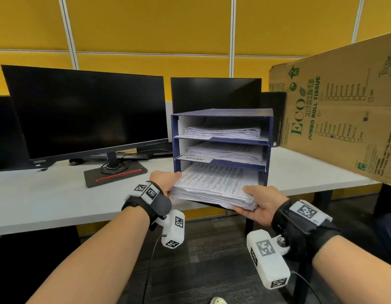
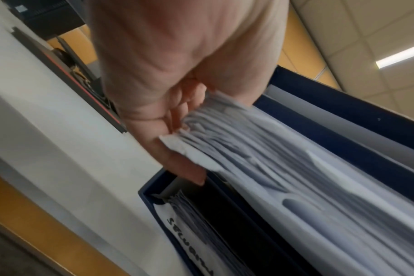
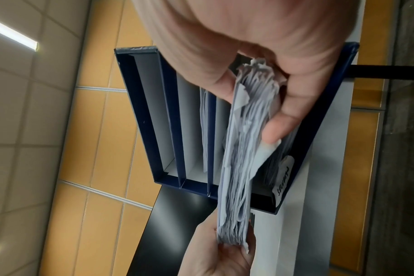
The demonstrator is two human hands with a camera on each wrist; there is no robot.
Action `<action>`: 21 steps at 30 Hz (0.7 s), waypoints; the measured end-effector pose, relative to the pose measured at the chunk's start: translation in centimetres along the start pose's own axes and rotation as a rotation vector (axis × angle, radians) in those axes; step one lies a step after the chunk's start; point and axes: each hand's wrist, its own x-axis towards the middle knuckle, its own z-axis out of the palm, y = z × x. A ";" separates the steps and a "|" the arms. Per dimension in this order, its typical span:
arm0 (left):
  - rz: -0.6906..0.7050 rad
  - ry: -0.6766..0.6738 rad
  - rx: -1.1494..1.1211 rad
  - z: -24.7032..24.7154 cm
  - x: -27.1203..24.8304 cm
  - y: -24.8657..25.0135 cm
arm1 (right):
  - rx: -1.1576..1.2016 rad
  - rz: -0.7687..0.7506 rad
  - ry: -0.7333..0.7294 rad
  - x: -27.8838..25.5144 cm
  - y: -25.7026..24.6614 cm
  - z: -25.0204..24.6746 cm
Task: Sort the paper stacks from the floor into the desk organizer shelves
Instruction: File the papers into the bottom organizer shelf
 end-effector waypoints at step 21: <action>0.025 -0.015 -0.116 -0.1 -2.1 0.7 | -0.030 -0.031 -0.040 -0.9 -0.2 0.2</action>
